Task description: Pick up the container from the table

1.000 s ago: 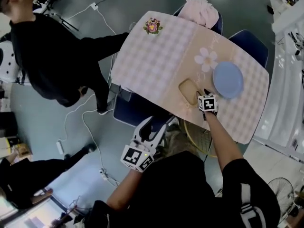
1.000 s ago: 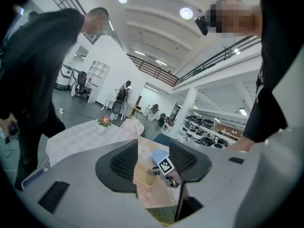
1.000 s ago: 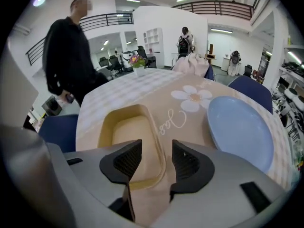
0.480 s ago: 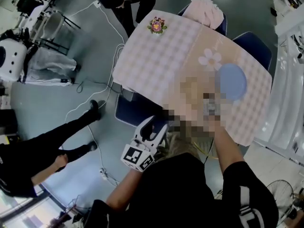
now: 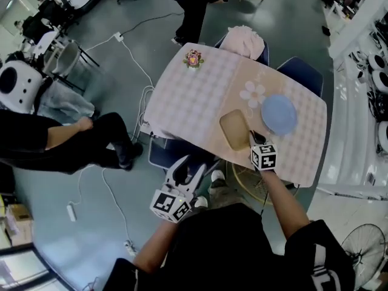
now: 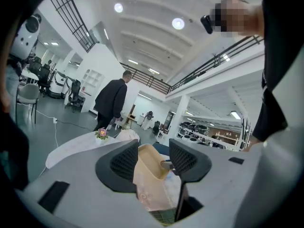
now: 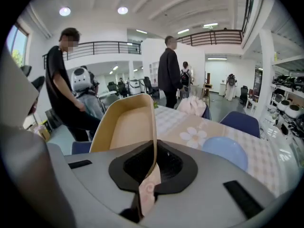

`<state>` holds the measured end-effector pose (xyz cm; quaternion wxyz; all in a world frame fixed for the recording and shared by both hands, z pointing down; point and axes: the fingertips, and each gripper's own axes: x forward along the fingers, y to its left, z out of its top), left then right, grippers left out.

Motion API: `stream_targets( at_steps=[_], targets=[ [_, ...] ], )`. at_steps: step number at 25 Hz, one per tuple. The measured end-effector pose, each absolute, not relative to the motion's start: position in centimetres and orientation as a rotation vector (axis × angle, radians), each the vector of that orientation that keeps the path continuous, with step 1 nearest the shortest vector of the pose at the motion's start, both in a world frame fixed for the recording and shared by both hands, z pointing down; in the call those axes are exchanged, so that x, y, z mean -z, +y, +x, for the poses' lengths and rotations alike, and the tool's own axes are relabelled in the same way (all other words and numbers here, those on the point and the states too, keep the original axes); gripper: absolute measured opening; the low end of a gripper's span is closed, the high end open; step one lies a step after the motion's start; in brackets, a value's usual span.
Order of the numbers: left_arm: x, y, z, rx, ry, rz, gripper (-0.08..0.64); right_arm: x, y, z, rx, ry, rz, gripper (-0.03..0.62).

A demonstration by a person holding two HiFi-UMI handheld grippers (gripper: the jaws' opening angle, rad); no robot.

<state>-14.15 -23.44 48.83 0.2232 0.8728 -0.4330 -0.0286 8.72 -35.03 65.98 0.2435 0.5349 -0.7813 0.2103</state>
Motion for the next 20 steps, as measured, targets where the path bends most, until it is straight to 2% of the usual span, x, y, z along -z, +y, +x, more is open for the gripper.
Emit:
stream_targets(
  at_steps=[8, 20],
  targets=[
    [-44.9, -23.3, -16.0, 0.178, -1.214, 2.48, 0.184, -51.7, -28.8, 6.8, -0.441, -2.303, 1.662, 0.008],
    [-43.2, -23.3, -13.7, 0.255, -1.134, 2.559, 0.184, -42.7, -24.8, 6.0, -0.232, -2.392, 1.81, 0.008]
  ],
)
